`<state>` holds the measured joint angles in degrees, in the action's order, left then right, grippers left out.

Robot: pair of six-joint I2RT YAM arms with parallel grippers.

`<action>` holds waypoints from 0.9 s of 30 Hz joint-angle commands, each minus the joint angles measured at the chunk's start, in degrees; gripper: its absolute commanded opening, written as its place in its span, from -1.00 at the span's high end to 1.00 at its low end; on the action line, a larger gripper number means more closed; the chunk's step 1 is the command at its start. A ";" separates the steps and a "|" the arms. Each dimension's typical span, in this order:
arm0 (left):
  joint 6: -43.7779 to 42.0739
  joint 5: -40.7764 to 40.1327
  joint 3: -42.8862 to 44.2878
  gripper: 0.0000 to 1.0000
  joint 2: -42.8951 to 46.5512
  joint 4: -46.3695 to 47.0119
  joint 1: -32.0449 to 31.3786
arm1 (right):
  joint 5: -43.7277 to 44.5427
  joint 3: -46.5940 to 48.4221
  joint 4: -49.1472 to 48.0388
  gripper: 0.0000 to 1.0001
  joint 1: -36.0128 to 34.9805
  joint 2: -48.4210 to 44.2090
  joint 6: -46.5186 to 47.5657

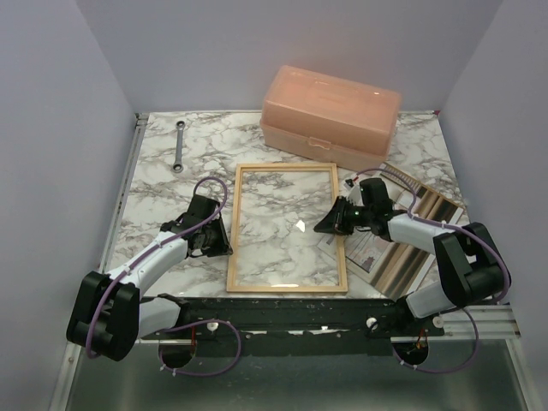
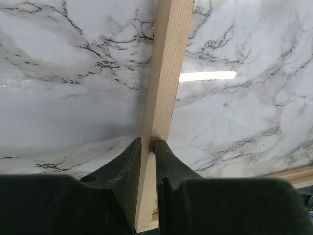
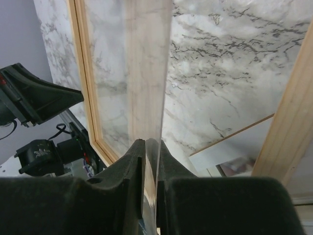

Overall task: Put the photo into the frame
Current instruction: Place the photo frame item in the photo frame.

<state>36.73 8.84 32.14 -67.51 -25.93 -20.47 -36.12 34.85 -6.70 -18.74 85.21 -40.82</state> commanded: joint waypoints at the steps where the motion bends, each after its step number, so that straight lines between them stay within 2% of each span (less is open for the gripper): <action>1: -0.70 -2.96 -1.23 0.62 -1.51 -0.15 -0.54 | 1.49 2.09 6.57 0.59 -2.08 1.05 2.99; 12: -0.70 -2.95 -1.26 0.62 -1.58 -0.26 -0.62 | 7.02 4.98 13.59 -0.21 -2.59 1.31 4.66; 18: -0.78 -3.00 -1.18 0.62 -1.58 -0.21 -0.62 | 9.89 6.19 16.38 -0.47 -3.29 1.37 5.47; 27: -0.78 -3.04 -1.18 0.62 -1.66 -0.31 -0.66 | 13.80 8.24 20.12 -0.62 -4.49 0.86 5.80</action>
<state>36.71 8.84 32.14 -67.53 -25.85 -20.49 -26.11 41.08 10.07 -22.59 85.84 -35.94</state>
